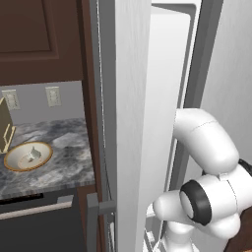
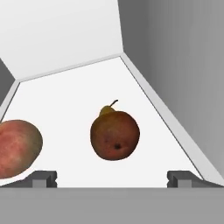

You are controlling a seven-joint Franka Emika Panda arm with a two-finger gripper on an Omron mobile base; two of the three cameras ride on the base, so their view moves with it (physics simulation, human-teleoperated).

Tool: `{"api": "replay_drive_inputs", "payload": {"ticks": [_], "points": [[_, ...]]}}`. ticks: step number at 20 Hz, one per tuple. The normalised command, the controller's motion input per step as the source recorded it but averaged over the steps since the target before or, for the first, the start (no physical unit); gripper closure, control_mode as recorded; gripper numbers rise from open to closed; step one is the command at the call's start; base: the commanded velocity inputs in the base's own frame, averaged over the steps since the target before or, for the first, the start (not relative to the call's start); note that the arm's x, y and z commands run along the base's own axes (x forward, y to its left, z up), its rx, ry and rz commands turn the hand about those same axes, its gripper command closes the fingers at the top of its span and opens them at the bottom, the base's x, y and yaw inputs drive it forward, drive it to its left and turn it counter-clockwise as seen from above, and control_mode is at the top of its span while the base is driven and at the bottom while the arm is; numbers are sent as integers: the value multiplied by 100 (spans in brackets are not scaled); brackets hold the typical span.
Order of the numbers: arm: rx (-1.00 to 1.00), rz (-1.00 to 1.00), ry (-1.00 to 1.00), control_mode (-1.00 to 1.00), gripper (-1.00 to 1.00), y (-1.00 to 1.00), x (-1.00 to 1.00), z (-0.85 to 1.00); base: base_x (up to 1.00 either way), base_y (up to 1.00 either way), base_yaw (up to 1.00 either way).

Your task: Take the garlic, peach, and pear from the freezer and place them in the bowl on the counter.

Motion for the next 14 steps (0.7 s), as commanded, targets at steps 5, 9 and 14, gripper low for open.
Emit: {"api": "replay_drive_inputs", "payload": {"ticks": [5, 9, 14], "points": [[0, 0, 0, -100, -100, 0, 29, -18, 0, 0, 0], [0, 0, 0, -100, -100, 0, 37, -6, 0, 0, 0], [0, 0, 0, -100, -100, 0, 32, -10, 0, 0, 0]]}}
